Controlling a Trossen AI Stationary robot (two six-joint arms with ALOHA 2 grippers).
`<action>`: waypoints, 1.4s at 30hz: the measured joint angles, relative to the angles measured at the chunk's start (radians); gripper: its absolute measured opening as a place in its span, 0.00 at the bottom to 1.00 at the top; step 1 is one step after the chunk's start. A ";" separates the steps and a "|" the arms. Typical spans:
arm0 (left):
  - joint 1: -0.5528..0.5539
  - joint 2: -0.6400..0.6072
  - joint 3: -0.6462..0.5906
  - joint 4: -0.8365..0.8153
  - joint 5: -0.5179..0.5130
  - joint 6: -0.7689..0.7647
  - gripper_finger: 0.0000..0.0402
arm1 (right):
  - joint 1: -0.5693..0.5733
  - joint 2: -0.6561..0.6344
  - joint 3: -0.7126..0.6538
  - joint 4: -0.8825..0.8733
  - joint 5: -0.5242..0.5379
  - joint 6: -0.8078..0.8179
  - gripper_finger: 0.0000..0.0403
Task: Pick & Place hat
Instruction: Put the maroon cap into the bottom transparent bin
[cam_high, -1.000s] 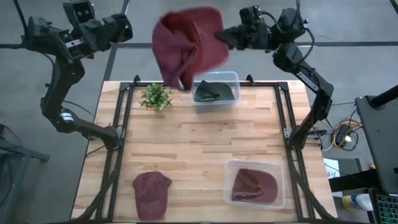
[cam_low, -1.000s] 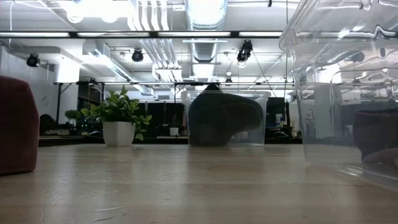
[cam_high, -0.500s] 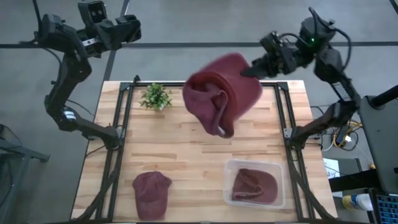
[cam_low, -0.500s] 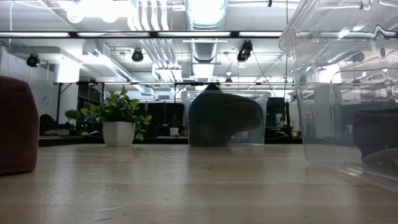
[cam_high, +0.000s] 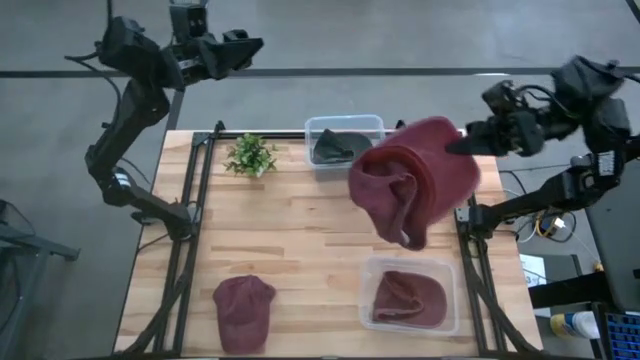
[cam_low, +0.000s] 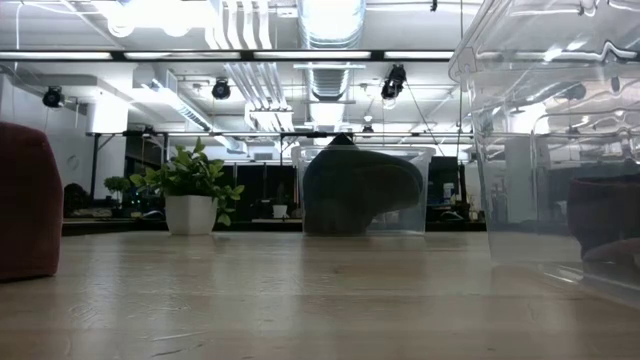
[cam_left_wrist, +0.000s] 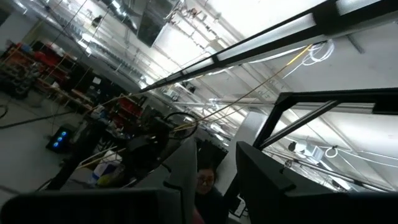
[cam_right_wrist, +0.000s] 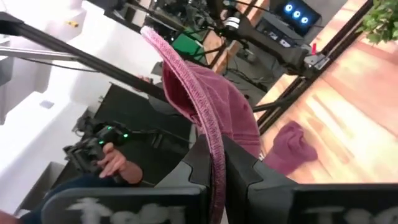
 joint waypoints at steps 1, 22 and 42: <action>0.000 0.006 0.000 -0.010 0.000 0.005 0.26 | 0.020 -0.014 -0.006 -0.010 0.016 0.008 0.03; 0.000 0.175 0.000 -0.062 -0.087 0.019 0.26 | 0.260 -0.283 -0.355 -0.087 0.070 0.188 0.03; -0.006 0.277 0.000 -0.170 -0.142 -0.025 0.26 | 0.260 -0.553 -0.728 -0.087 -0.073 0.326 0.03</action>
